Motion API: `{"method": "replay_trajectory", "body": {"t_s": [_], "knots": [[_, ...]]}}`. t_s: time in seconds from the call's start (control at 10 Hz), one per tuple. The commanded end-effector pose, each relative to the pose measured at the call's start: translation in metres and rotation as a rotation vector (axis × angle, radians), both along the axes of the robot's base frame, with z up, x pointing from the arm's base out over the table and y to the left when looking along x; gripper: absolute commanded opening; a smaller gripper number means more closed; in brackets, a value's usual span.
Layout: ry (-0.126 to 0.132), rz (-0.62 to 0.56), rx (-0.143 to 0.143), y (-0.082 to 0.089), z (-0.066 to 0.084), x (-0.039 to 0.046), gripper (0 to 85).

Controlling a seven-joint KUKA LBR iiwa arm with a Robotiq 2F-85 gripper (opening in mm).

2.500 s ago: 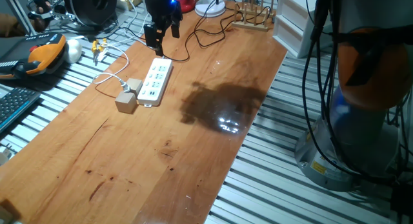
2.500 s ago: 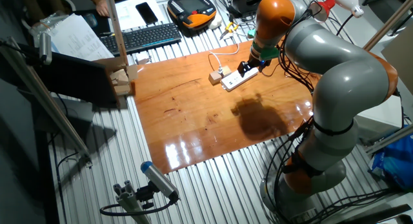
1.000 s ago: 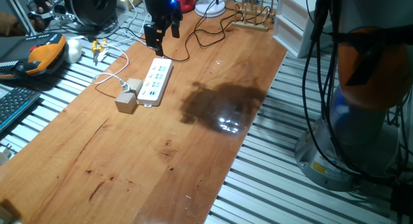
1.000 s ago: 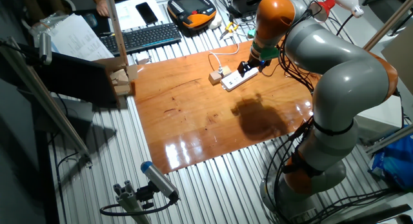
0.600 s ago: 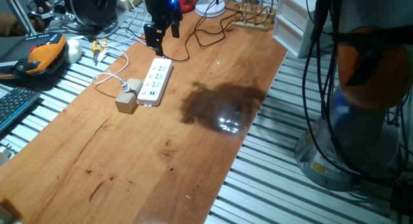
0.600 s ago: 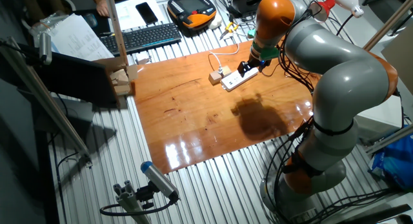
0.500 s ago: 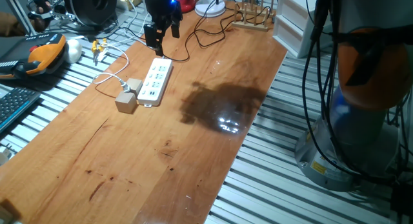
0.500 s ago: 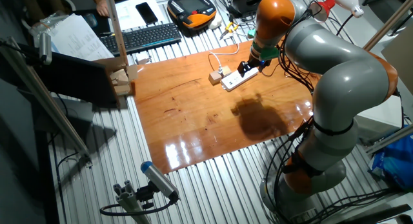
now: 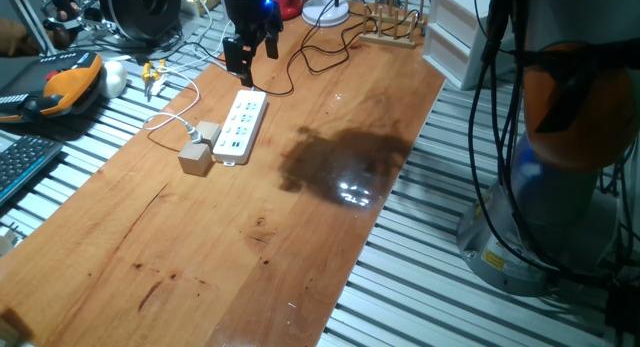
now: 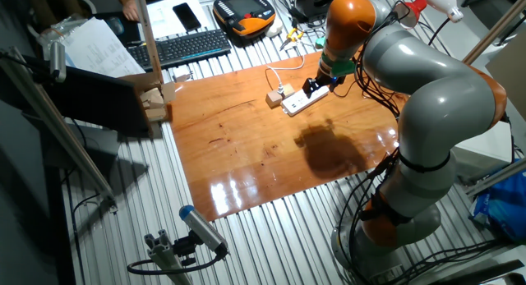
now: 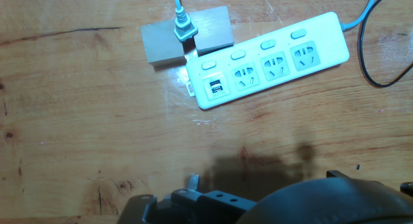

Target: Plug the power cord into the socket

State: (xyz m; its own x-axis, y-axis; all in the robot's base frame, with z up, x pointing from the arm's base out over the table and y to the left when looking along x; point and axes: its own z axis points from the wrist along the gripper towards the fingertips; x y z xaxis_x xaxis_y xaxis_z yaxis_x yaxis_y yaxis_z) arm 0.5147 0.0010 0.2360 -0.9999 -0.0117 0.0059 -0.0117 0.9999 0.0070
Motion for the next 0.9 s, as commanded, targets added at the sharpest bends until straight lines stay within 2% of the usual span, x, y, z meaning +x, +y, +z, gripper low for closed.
{"method": "replay_trajectory", "body": {"t_s": [0.0,0.5,0.7,0.8], "knots": [[0.269,0.280,-0.033,-0.0003,-0.0001,0.0002,0.0],[0.269,0.280,-0.033,-0.0003,-0.0001,0.0001,0.0],[0.248,0.287,-0.029,-0.0008,0.0003,-0.0017,0.0],[0.248,0.288,-0.028,-0.0008,0.0005,-0.0017,0.0]]}}
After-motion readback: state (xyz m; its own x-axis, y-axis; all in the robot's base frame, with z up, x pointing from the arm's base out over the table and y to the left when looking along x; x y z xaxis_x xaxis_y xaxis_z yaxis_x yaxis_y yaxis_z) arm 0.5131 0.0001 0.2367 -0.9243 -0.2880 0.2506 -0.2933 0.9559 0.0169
